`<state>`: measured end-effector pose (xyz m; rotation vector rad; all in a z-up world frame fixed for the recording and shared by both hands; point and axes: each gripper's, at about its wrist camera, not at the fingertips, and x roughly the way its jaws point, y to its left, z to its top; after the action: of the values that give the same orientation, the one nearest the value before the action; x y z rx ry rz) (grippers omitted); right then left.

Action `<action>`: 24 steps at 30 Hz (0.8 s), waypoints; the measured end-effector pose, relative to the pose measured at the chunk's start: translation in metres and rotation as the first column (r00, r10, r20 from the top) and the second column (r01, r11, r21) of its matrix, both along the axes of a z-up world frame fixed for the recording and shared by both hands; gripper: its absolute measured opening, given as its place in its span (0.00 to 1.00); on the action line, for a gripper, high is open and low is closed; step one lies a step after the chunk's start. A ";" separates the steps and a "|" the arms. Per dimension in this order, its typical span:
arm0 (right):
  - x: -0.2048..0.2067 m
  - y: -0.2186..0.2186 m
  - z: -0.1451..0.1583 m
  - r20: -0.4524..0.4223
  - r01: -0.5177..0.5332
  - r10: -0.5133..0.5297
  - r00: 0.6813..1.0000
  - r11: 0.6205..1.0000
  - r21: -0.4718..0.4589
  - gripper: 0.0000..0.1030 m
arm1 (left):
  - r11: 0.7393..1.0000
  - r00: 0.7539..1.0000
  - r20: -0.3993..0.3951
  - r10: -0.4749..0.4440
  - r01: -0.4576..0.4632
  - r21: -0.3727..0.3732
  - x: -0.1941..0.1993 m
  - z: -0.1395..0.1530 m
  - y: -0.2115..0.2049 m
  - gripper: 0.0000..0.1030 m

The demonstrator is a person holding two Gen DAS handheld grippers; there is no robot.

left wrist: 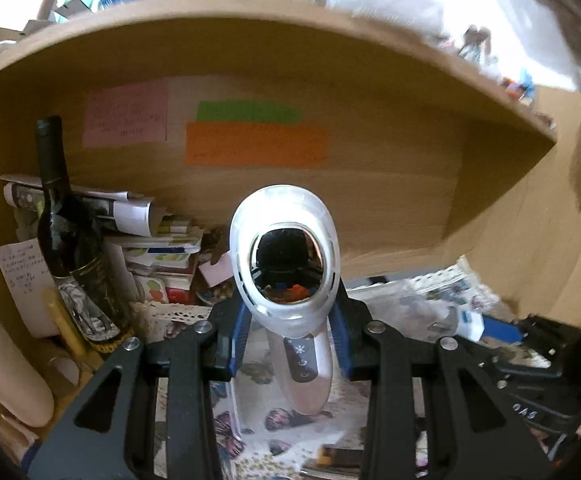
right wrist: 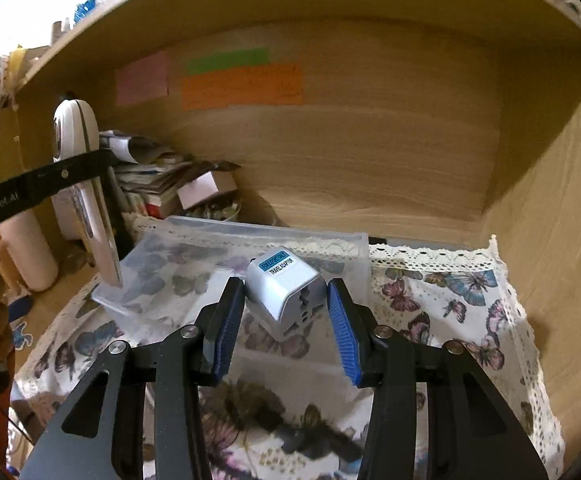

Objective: Organize rigid objects
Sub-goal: 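Lift the white device with the left tool while the right tool carries the adapter over the clear box, then open the right tool to drop the adapter into the box while the left tool releases the device there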

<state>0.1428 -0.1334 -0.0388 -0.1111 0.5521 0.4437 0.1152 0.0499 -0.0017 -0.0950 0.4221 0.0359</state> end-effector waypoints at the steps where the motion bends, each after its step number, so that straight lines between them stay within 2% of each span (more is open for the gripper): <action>1: 0.005 0.002 -0.002 -0.009 -0.001 0.001 1.000 1.000 -0.006 0.39 | 1.000 1.000 -0.017 0.005 -0.005 0.009 0.005 -0.004 0.000 0.35; 7: 0.032 0.014 -0.026 -0.095 -0.018 0.014 0.995 0.999 -0.039 0.39 | 0.998 0.986 -0.165 0.017 -0.007 0.062 0.040 -0.040 0.004 0.35; 11: 0.044 0.019 -0.039 -0.144 -0.022 0.014 0.989 0.998 -0.053 0.39 | 0.997 0.969 -0.245 -0.020 0.038 0.069 0.054 -0.058 -0.002 0.35; 21: 0.054 0.024 -0.050 -0.184 -0.021 0.006 0.983 0.997 -0.079 0.39 | 0.991 0.935 -0.339 -0.101 0.124 0.047 0.075 -0.082 -0.023 0.35; 24: 0.054 0.026 -0.051 -0.183 -0.020 0.005 0.983 0.996 -0.081 0.39 | 0.989 0.923 -0.361 -0.133 0.146 0.009 0.079 -0.085 -0.025 0.35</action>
<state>0.1970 -0.1079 -0.0893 -0.1544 0.7512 0.4457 0.1946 0.0244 -0.0866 -0.0219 0.7945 -0.0811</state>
